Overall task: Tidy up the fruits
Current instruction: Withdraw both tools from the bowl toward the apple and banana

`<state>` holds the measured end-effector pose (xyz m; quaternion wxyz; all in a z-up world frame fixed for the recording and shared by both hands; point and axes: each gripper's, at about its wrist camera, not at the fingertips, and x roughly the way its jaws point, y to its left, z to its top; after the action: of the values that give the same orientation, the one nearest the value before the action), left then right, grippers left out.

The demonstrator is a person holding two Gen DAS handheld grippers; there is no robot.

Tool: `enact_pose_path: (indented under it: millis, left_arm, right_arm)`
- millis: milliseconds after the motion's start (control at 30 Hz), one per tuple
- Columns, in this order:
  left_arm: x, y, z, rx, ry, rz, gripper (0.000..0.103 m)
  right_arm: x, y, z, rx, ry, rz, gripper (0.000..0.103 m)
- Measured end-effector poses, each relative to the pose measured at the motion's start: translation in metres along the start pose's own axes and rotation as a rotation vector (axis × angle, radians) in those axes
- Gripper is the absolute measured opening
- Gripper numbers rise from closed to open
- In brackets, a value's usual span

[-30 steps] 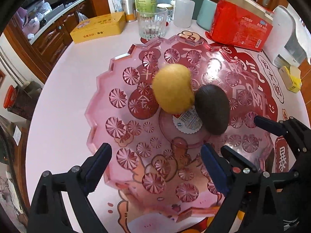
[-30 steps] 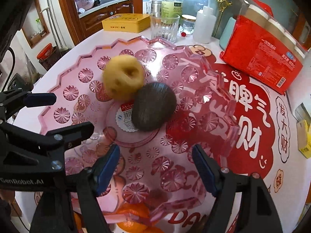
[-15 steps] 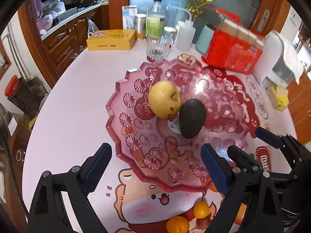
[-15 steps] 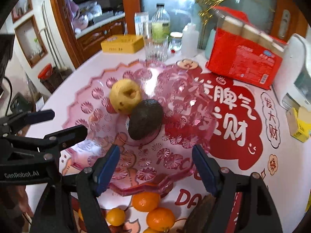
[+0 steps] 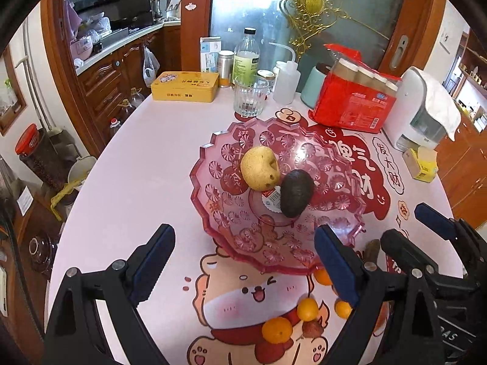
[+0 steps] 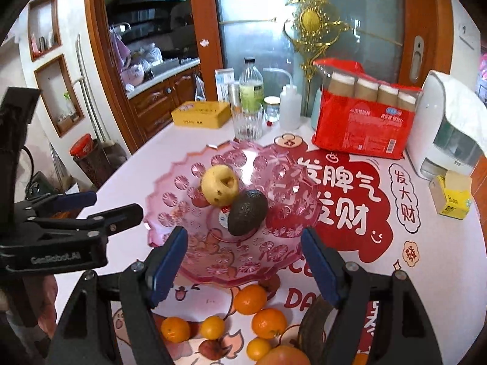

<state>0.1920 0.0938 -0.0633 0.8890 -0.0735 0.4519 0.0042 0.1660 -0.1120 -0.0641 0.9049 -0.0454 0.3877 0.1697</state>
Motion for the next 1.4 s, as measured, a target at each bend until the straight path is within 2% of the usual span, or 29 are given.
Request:
enact_pose_path:
  millis: [167, 367, 700, 1000, 1400]
  left_arm:
    - [-0.026, -0.006, -0.007, 0.038, -0.029, -0.002, 0.092]
    - [-0.053, -0.013, -0.015, 0.053, -0.031, -0.051, 0.092]
    - [-0.076, -0.029, -0.028, 0.081, -0.037, -0.081, 0.093]
    - [-0.073, -0.041, -0.047, 0.119, -0.020, -0.079, 0.093]
    - [-0.026, -0.046, -0.089, 0.153, 0.094, -0.084, 0.093]
  right_arm:
    - [-0.027, 0.008, -0.005, 0.000, -0.014, 0.009, 0.077]
    - [-0.054, 0.003, -0.013, 0.067, -0.021, 0.013, 0.077]
    - [-0.097, -0.013, -0.030, 0.131, -0.069, -0.073, 0.077]
    - [-0.119, -0.034, -0.056, 0.179, -0.096, -0.143, 0.077]
    - [-0.109, -0.058, -0.108, 0.235, -0.037, -0.188, 0.077]
